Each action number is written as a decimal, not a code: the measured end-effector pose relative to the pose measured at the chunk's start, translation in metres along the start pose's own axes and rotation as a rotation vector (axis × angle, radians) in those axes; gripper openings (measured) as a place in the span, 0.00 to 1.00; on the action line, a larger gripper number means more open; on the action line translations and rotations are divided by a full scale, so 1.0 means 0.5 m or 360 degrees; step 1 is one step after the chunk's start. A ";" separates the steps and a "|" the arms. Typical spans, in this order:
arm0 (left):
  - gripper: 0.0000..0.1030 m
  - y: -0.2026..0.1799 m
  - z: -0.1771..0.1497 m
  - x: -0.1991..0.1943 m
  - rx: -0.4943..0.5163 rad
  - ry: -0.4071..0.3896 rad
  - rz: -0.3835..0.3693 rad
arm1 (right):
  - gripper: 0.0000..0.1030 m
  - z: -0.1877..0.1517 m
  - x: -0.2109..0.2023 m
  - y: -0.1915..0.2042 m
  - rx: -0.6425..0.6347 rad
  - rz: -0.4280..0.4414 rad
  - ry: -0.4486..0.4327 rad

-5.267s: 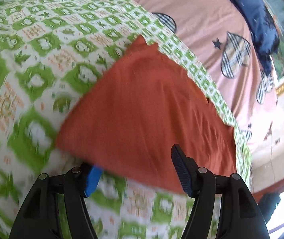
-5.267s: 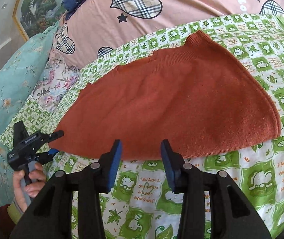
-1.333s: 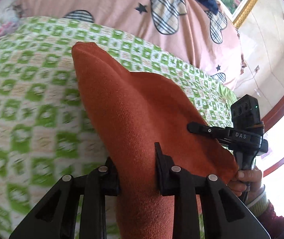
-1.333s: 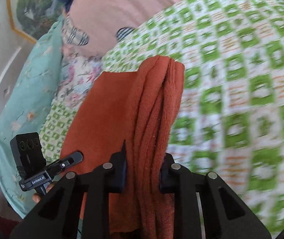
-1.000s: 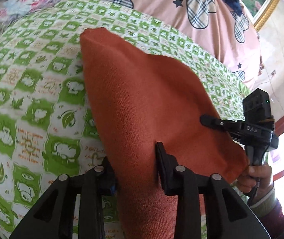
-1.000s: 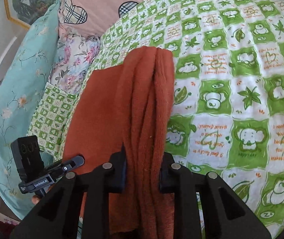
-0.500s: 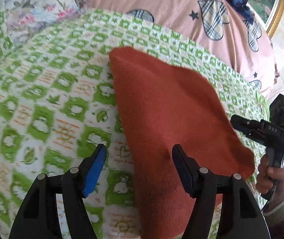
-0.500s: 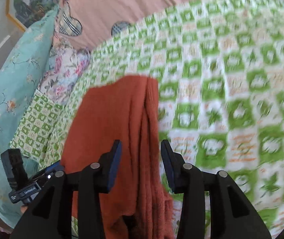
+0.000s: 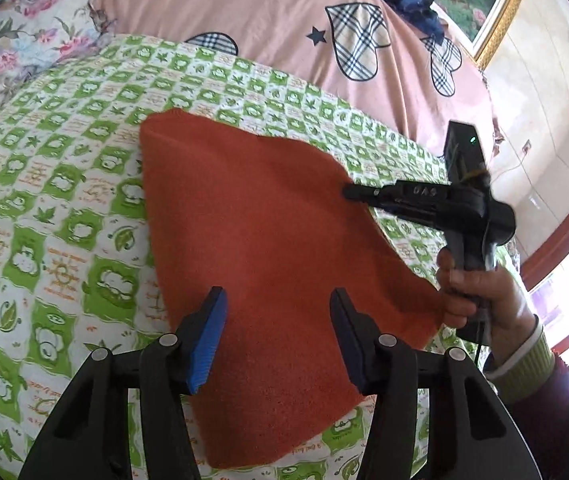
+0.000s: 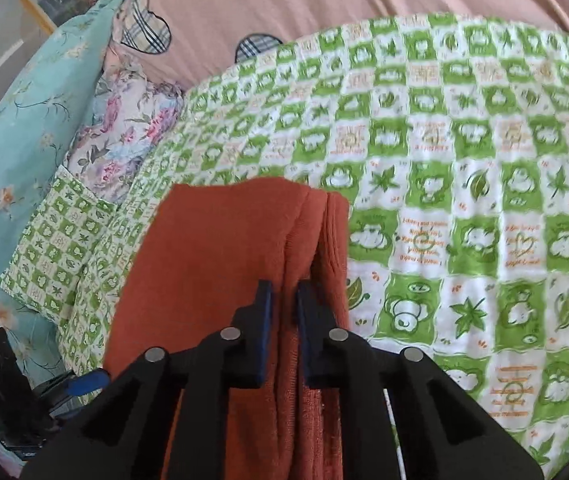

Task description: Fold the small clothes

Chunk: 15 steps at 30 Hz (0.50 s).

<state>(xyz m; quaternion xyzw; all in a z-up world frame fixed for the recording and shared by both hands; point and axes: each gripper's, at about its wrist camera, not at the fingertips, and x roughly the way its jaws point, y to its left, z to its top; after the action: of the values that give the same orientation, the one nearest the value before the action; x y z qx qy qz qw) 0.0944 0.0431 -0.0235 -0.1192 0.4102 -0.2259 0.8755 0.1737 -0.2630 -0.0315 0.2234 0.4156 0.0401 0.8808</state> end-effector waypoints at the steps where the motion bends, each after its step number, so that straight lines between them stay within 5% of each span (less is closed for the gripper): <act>1: 0.50 -0.001 0.000 0.002 0.0008 0.0001 -0.0001 | 0.10 0.000 -0.024 0.004 -0.0003 0.0033 -0.0050; 4: 0.50 -0.009 -0.002 0.003 0.0030 0.0010 -0.0050 | 0.10 -0.016 -0.078 0.000 0.0014 0.0058 -0.0158; 15: 0.48 -0.009 -0.036 0.054 0.0053 0.0085 -0.0018 | 0.10 -0.052 0.018 -0.077 0.0149 -0.0116 -0.0039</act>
<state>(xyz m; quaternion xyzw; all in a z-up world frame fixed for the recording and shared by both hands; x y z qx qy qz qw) 0.0942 0.0253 -0.0512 -0.1009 0.4289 -0.2409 0.8648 0.1556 -0.2857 -0.0687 0.2495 0.4141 -0.0142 0.8752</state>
